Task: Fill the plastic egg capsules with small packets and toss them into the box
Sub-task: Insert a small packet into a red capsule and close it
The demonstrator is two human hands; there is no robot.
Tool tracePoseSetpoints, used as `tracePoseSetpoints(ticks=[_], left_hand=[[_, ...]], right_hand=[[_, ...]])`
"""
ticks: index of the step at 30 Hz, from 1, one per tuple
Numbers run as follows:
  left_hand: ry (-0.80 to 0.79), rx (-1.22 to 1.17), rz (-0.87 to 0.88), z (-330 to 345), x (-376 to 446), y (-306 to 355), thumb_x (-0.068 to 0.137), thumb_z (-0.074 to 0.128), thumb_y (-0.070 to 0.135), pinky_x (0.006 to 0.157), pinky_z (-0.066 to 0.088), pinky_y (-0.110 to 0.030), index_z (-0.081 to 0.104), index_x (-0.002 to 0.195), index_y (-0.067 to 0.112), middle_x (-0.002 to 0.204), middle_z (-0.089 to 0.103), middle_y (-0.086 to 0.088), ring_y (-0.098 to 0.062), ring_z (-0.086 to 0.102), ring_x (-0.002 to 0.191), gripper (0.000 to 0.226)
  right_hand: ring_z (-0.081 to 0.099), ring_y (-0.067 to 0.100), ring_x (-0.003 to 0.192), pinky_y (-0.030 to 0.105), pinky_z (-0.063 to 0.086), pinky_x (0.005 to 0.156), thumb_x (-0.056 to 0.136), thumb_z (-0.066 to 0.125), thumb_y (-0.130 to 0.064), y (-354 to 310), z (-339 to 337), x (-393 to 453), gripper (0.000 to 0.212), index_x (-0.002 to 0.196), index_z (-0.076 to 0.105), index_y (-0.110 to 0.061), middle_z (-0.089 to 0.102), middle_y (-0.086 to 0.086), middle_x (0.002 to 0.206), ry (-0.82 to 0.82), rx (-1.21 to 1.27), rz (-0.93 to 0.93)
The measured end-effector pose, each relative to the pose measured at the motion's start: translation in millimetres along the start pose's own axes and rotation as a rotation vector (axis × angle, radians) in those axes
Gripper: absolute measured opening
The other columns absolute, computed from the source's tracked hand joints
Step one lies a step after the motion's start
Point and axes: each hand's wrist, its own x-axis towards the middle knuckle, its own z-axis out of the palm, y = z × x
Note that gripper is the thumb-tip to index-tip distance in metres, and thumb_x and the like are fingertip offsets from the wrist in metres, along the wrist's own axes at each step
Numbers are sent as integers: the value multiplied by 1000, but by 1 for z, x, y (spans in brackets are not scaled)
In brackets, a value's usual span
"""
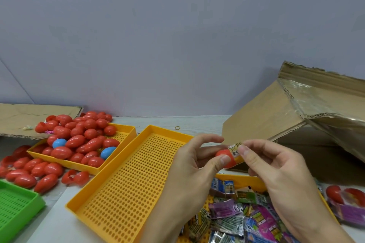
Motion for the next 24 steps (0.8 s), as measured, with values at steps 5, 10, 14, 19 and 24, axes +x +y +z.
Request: tracePoseSetpoints(ticks=[5,10,14,19,24], left_hand=[[1,28,-5,1,0,1,86,71,13,88,57,-27,65,107,26,100,77,9,-9,72,96,26],[7,44,-14,1,0,0,87,71,12,81,59,-26,65,107,28,100,77,10,-10,72,96,26],[1,28,-19,0,0,0,88,70,11,75,60,-25,65,109,24,101,77,9,-11,73,96,26],[4,65,-2,1,0,0,86,73,14,89,58,-30,66,108,26,104,76,8,-7,72,96,25],[11,87,41,2,0,-1,87,72,17,86,57,-25,71,104,24,99,76,11,-5,71,94,18]], right_hand=[[66,0,65,10,49,58,64,69,-45,0,1,-1,23,83,76,-33,74,-4,75,-8,-66,-32],[63,-2,61,8,48,56,64,69,-41,0,1,0,21,82,77,-34,72,-6,69,-3,-34,-52],[64,-2,61,8,48,55,65,69,-40,1,0,0,20,82,77,-35,71,-7,67,-19,-32,-62],[70,6,76,17,55,69,70,67,-43,6,-2,0,19,84,76,-35,75,-3,79,-54,-146,-99],[69,5,78,16,54,66,70,66,-44,7,-2,1,18,85,75,-39,74,-7,80,-29,-194,-136]])
